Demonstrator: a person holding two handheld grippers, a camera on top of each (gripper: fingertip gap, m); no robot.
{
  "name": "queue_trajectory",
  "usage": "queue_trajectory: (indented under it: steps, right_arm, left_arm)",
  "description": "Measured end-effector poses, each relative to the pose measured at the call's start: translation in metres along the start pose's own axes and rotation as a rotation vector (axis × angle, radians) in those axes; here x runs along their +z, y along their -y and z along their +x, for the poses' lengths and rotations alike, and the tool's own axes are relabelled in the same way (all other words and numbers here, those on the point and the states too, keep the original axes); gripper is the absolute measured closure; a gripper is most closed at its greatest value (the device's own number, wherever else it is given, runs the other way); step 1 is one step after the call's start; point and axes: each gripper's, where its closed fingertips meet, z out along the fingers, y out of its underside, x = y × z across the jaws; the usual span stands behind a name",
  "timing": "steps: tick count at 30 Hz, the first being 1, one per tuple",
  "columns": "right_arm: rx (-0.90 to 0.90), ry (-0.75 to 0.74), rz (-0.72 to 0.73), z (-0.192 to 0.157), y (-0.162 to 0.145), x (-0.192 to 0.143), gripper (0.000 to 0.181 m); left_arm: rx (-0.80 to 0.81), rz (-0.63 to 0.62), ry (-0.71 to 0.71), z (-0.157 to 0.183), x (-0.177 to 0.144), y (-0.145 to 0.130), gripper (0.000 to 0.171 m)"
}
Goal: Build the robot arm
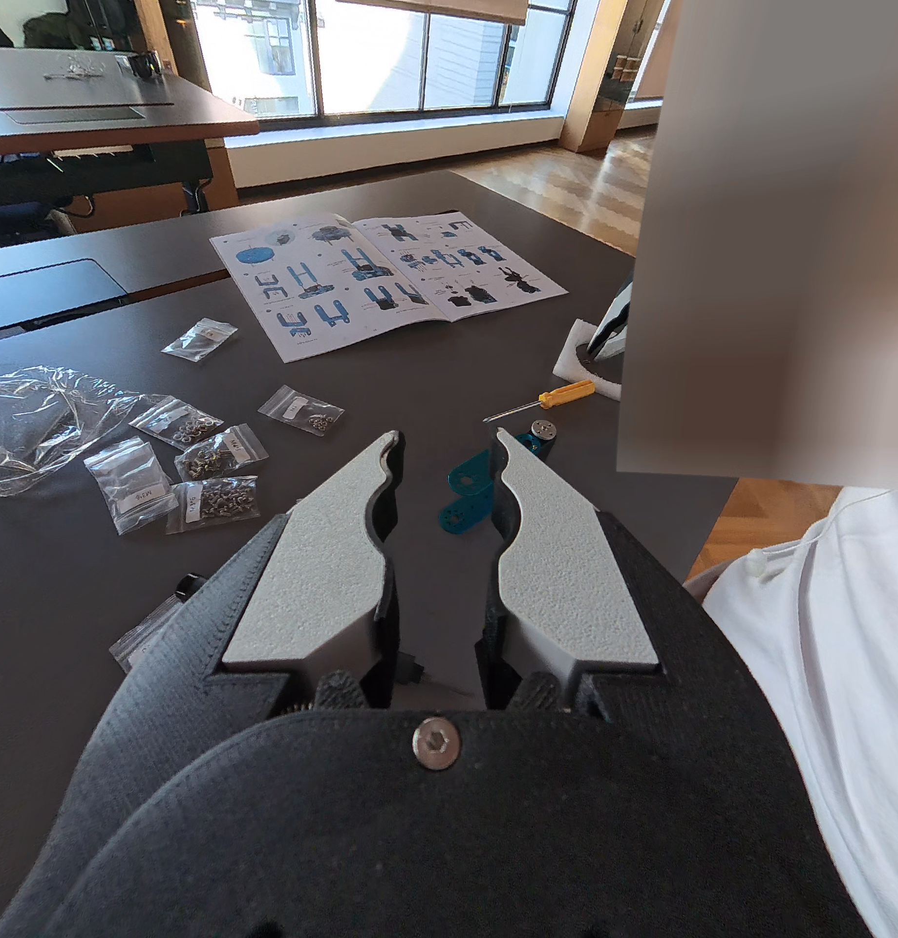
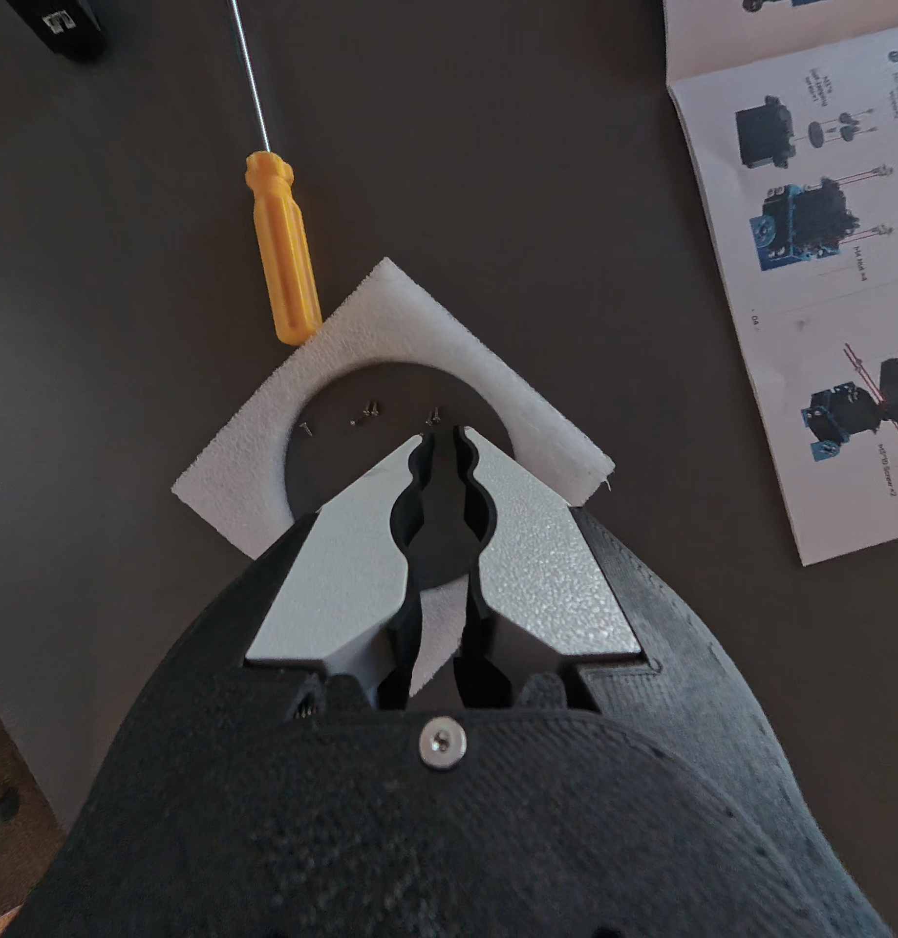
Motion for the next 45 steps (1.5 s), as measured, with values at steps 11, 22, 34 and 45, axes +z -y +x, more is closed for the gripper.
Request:
queue_trajectory:
  steps: [11, 22, 34, 45]
  right_arm:
    - [0.032, 0.098, 0.073, -0.002, 0.006, 0.008, 0.172]
    - [0.066, 0.119, 0.104, -0.003, 0.007, 0.007, 0.178]
    - [-0.231, 0.057, 0.162, -0.047, 0.095, -0.025, 0.18]
    - [-0.363, 0.125, 0.304, -0.092, 0.142, 0.003, 0.181]
  left_arm:
    - [0.002, -0.029, -0.004, 0.007, 0.003, -0.003, 0.14]
    - [-0.01, -0.036, -0.012, 0.007, 0.008, -0.006, 0.142]
    - [-0.089, 0.012, -0.063, 0.008, 0.017, -0.023, 0.142]
    - [-0.227, 0.014, -0.162, 0.032, 0.033, -0.05, 0.142]
